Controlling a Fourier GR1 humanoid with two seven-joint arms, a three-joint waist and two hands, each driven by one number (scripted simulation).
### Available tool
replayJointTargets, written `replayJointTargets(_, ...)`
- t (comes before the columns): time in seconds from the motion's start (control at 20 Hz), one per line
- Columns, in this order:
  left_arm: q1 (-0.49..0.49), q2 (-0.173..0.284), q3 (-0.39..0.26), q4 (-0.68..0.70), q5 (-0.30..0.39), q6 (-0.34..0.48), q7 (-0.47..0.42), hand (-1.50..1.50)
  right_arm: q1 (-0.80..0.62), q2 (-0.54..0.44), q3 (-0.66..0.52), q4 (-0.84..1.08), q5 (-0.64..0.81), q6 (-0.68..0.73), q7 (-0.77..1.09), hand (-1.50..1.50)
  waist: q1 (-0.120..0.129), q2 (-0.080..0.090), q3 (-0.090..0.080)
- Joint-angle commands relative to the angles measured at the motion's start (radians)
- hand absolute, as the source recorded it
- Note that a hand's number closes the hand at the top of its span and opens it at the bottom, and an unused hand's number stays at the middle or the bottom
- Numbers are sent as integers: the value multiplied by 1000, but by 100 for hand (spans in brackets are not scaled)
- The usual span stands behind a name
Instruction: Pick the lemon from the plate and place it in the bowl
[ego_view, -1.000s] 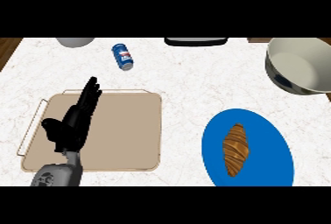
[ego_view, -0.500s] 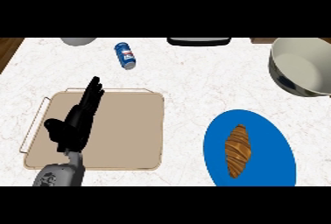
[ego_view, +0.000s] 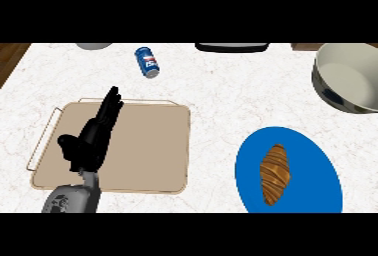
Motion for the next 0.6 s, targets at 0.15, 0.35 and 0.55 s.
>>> replayJointTargets(0.15, -22, 36, 35, 3, 39, -46, 5, 0, -177, 37, 141, 150, 329, -133, -54, 150, 22, 5, 1)
replayJointTargets(0.35, -24, -32, -36, 1, -18, 7, 4, 0, -281, 52, 215, 303, 534, -213, -181, 150, 36, 10, 2)
replayJointTargets(0.55, -9, 9, 7, 1, 29, -43, -21, 0, -370, 106, 271, 511, 664, -281, -266, 150, 33, 9, 1)
